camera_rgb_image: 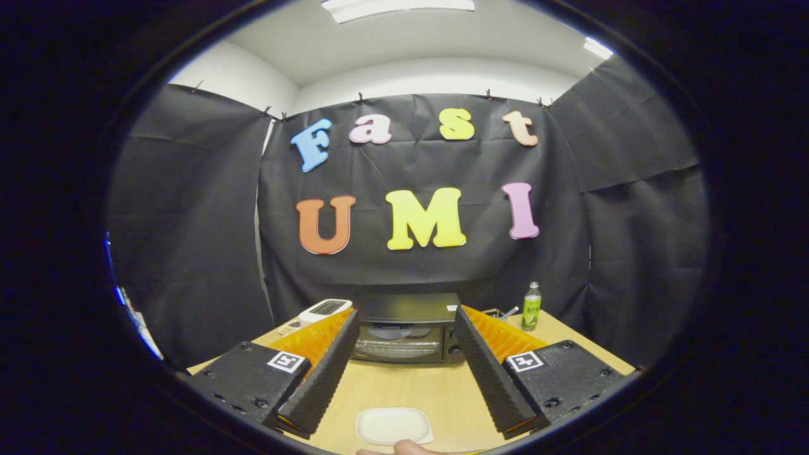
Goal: Open the toaster oven, put the food inside, and close the toaster oven door.
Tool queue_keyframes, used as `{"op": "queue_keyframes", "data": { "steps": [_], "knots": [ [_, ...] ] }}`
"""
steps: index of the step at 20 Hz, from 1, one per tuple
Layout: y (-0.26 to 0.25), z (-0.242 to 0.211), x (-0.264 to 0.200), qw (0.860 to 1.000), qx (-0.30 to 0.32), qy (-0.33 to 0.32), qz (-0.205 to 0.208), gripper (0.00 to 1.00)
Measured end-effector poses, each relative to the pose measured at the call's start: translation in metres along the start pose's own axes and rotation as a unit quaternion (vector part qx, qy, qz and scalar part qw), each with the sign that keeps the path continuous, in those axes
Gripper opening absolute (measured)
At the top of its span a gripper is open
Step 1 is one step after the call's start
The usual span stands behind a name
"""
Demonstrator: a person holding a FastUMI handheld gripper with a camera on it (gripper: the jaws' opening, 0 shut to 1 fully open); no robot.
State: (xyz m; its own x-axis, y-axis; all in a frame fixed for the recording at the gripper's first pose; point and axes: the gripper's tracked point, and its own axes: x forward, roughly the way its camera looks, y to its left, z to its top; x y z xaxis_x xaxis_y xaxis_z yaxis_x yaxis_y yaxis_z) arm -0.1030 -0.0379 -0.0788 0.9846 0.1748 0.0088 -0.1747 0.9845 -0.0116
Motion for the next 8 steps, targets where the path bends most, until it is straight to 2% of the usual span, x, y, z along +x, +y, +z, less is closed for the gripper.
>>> {"op": "queue_keyframes", "data": {
  "steps": [8],
  "knots": [
    [-0.0062, -0.0025, -0.0017, 1.0, -0.009, -0.008, 0.01, 1.0]
  ]
}}
